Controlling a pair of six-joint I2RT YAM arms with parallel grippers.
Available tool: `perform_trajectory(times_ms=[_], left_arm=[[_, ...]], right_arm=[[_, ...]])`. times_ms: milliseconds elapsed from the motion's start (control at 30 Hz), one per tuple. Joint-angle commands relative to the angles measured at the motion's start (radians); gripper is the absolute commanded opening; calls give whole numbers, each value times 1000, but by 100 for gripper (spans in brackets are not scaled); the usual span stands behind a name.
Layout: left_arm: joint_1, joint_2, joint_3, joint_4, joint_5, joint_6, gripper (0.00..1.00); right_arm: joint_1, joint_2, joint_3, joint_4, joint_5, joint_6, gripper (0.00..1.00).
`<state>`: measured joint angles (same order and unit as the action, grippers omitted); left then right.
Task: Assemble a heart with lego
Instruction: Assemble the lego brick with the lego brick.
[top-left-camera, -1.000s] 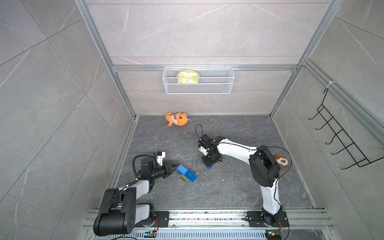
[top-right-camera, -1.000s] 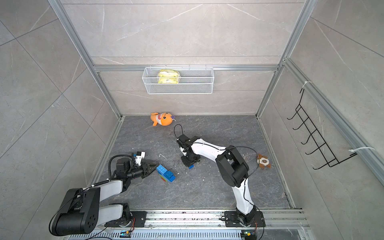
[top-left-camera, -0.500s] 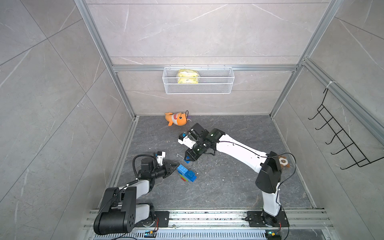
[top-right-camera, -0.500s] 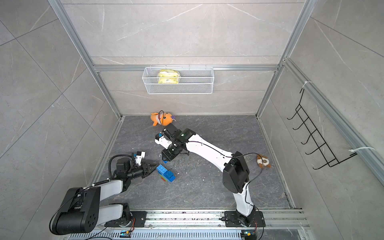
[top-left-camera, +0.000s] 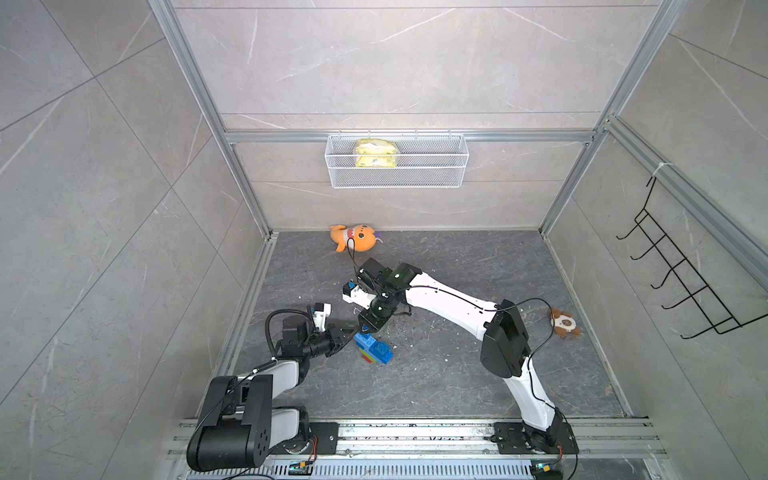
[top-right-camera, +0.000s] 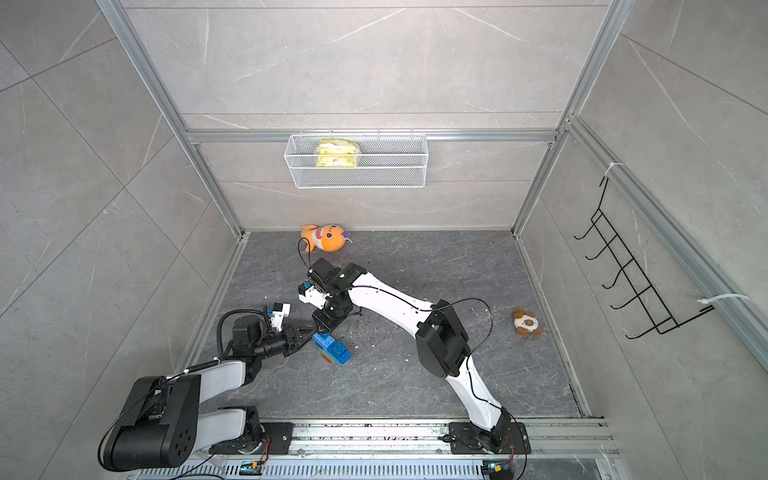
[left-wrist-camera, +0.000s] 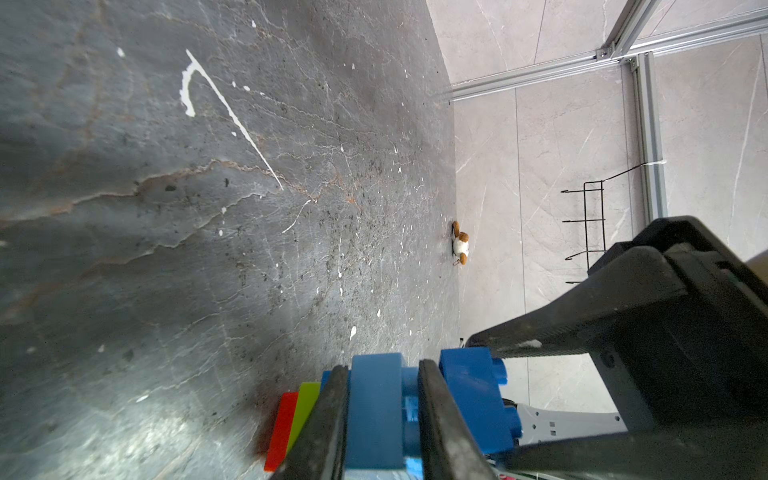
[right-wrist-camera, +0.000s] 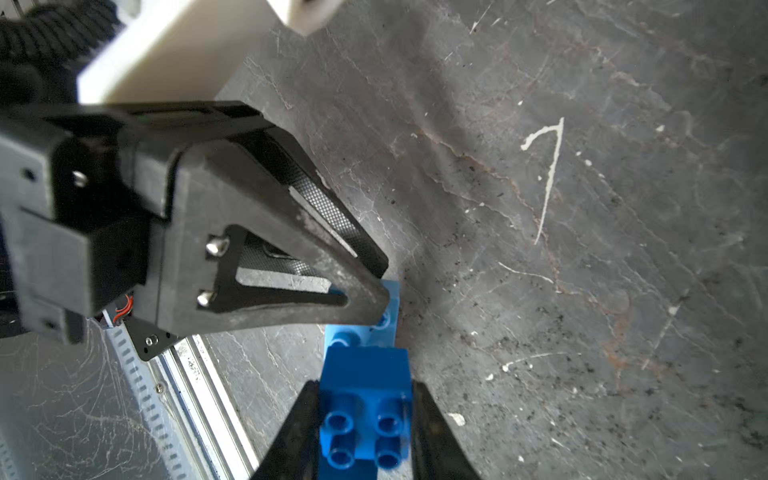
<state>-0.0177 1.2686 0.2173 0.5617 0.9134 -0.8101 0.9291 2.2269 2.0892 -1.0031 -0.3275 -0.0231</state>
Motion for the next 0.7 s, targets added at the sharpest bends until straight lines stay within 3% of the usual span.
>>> perform_trajectory(times_ms=[0, 267, 667], left_arm=[[-2, -6, -6, 0, -27, 22, 9], [-2, -9, -8, 4, -27, 24, 9], [-3, -12, -6, 12, -29, 13, 7]], right_arm=[[13, 39, 45, -49, -14, -15, 30], [17, 90, 71, -113, 19, -28, 30], [43, 122, 116, -118, -52, 0, 30]])
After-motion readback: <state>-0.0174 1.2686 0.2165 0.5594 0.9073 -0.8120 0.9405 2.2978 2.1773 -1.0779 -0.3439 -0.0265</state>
